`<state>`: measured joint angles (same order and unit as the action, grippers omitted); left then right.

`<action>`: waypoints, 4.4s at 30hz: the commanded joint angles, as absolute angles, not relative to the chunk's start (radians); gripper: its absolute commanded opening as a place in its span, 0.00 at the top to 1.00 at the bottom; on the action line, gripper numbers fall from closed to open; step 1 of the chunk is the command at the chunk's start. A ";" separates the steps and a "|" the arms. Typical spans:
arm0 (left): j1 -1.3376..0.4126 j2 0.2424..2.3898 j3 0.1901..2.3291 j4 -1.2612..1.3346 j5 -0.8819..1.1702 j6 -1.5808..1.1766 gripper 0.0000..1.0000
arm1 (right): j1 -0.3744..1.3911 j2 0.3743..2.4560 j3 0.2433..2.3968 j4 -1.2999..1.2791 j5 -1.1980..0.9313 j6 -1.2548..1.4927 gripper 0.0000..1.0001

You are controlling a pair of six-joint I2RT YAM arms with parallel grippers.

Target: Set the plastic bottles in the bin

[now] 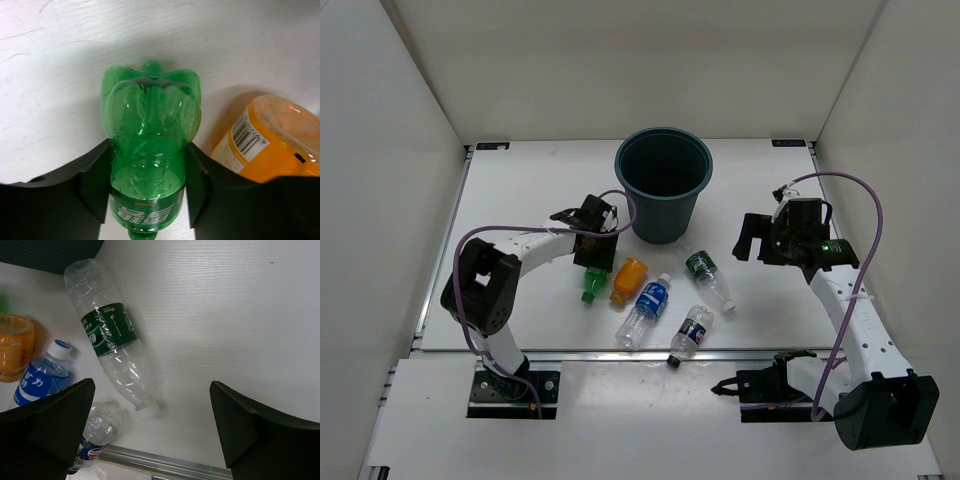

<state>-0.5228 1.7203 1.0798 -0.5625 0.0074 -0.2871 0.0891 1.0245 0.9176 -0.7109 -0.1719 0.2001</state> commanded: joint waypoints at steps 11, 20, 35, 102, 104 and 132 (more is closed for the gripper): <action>-0.463 1.310 1.273 -0.678 -0.152 -0.310 0.61 | 0.083 0.960 0.841 -0.638 -0.193 0.218 0.05; -0.584 1.515 1.707 -0.362 -0.129 -0.267 0.45 | 0.140 0.966 0.770 -0.598 -0.176 0.198 0.05; -0.649 1.789 2.002 -0.326 -0.206 -0.252 0.01 | 0.267 0.998 0.738 -0.446 -0.189 0.121 0.03; -0.501 1.075 0.810 -0.646 0.015 -0.390 0.01 | 0.468 1.603 1.675 -0.080 -0.098 -0.041 0.01; -0.534 1.126 0.842 -0.620 0.023 -0.364 0.01 | 0.469 1.553 1.631 -0.091 -0.042 -0.057 0.01; -0.658 1.681 1.077 -0.446 0.035 -0.360 0.42 | -0.172 0.868 0.816 -0.554 0.043 0.304 0.01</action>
